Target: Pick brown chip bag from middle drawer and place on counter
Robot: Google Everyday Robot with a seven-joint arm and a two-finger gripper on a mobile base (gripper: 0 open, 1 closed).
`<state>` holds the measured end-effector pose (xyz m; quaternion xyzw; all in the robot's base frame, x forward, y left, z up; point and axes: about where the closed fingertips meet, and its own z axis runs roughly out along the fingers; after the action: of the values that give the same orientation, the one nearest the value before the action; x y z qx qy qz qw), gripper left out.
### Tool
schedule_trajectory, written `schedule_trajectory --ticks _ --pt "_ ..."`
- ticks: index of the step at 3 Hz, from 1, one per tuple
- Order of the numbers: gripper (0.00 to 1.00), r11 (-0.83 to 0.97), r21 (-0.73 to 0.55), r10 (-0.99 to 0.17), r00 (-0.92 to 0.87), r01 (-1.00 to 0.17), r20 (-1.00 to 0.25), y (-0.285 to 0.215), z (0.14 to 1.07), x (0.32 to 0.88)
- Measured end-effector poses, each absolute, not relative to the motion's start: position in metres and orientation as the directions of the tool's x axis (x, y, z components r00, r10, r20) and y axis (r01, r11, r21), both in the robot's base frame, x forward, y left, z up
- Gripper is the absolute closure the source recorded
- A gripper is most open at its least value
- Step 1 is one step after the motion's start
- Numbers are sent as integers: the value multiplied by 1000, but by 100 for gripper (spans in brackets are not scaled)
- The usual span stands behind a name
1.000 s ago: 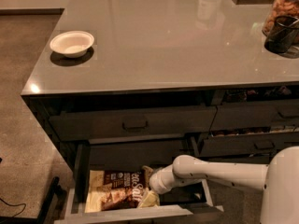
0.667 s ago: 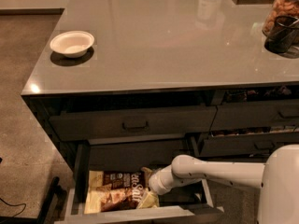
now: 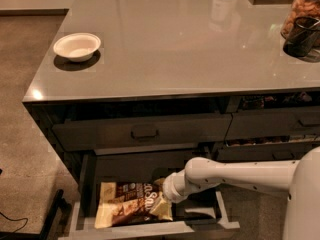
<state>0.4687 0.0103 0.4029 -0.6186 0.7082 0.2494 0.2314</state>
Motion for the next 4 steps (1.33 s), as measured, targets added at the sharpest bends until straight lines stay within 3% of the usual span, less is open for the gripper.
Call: schedule_trajectory --ticks 1,2,4 --pt "94 133 50 -798 -137 -990 -587 -3 441 470" --pt "100 148 18 -825 -134 -989 -549 -14 478 472" --pt "100 144 -89 -896 -91 -986 -435 -32 580 483"
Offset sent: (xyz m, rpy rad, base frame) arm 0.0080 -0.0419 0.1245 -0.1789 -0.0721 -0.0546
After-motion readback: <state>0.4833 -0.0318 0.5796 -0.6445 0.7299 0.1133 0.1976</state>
